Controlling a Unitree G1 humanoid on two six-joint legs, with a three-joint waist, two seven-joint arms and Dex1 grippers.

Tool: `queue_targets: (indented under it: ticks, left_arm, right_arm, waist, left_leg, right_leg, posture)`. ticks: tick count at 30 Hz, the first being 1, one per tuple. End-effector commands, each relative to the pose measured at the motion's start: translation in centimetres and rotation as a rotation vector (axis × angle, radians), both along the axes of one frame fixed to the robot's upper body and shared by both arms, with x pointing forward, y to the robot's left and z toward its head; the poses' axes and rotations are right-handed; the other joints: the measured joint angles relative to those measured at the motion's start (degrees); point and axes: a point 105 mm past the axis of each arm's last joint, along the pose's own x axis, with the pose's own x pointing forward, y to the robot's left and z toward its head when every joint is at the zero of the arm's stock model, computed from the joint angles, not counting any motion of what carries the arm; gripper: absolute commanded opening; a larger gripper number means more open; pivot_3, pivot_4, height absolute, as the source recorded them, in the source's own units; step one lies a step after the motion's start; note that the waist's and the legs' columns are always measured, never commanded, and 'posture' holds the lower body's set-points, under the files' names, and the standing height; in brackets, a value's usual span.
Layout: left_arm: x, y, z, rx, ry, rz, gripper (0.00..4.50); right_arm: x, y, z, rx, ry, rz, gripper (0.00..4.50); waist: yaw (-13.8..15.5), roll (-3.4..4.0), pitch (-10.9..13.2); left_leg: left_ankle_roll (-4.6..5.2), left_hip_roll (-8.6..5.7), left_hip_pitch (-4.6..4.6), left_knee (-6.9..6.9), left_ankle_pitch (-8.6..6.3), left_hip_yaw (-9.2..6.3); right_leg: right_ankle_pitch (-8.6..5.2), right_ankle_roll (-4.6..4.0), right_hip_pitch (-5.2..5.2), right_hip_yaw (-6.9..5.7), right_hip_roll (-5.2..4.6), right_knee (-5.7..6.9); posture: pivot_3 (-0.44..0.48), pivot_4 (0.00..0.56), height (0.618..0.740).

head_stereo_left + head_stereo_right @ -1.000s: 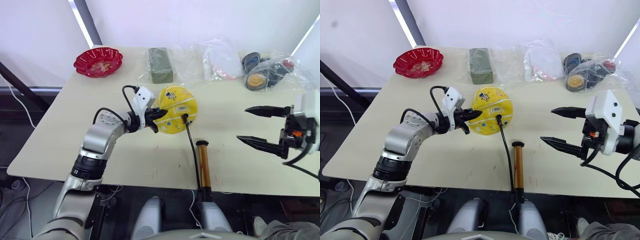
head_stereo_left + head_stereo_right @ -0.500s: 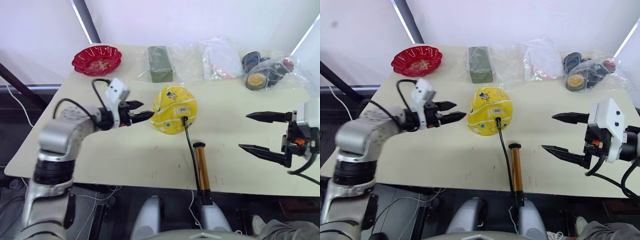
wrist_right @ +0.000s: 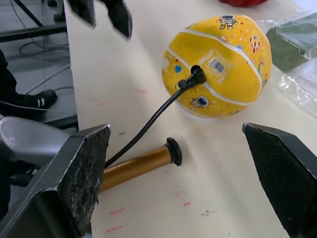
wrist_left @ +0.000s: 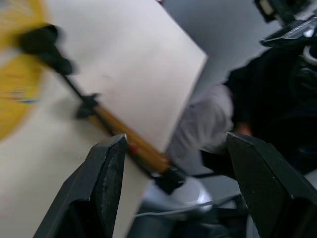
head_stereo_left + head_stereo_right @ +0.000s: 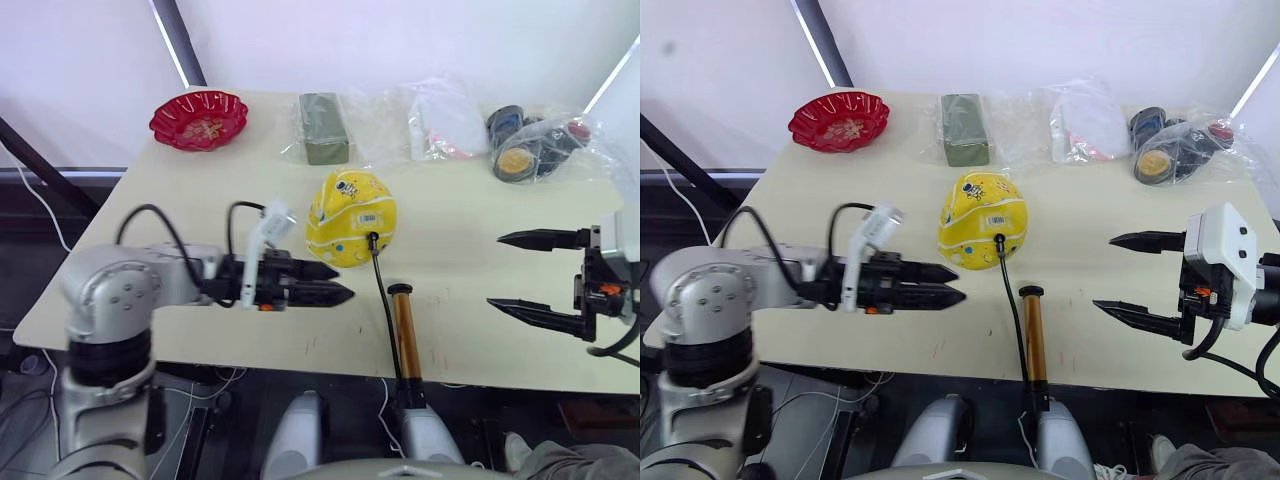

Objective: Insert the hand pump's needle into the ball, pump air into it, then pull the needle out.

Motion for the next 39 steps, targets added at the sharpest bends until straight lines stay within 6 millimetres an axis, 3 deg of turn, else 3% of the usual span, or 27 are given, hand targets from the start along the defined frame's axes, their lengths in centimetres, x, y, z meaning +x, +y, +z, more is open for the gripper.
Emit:
queue_targets:
  ticks: [1, 5, 19, 27, 39]
  left_arm:
    - [0.6, -2.1, -1.4, 0.002, 0.091, 0.021, 3.37]
    - [0.4, -4.4, -2.8, 0.024, 0.128, 0.036, 3.37]
    - [1.8, -8.6, -5.1, 0.137, 0.365, 0.225, 3.37]
    - [3.0, -9.8, -6.3, 0.162, 0.462, 0.356, 3.37]
    - [3.8, -10.7, -7.0, 0.258, 0.495, 0.393, 3.37]
  right_arm:
    - [-0.5, 0.3, 0.8, -0.025, -0.033, 0.015, 4.5]
    - [-1.0, 0.2, 0.8, -0.037, -0.016, 0.014, 4.5]
    - [-1.6, -0.3, 0.3, -0.071, 0.006, 0.005, 4.5]
    - [-1.7, -0.2, 0.3, -0.069, 0.005, 0.0, 4.5]
    - [-2.0, 0.1, 0.1, -0.064, 0.01, 0.0, 4.5]
  waist:
    - [0.04, -0.01, 0.0]
    - [0.0, -0.01, 0.0]
    - [0.19, -0.01, -0.01]
    - [0.2, -0.01, -0.01]
    - [0.43, -0.02, -0.02]
  left_leg:
    - [0.0, -0.02, -0.01, 0.01, 0.0, -0.01]
    - [0.0, -0.02, -0.02, 0.03, 0.0, -0.01]
    - [-0.01, -0.13, 0.02, 0.63, 0.01, -0.06]
    - [0.01, -0.46, 0.02, 0.77, 0.02, 0.03]
    - [0.01, -0.58, 0.0, 0.79, 0.02, -0.04]
  right_leg:
    - [0.0, 0.0, -0.01, 0.0, 0.0, 0.03]
    - [0.01, -0.02, -0.01, 0.07, -0.01, 0.07]
    - [-0.01, -0.06, -0.01, 0.3, -0.16, 0.74]
    - [-0.03, -0.11, 0.0, 0.28, -0.15, 0.78]
    - [0.0, -0.07, 0.01, 0.21, -0.18, 0.78]
  posture:
    - [0.0, 0.15, 0.74]
    - [0.0, 0.15, 0.74]
    - [0.0, 0.15, 0.74]
    - [0.0, 0.15, 0.74]
    - [0.0, 0.15, 0.74]
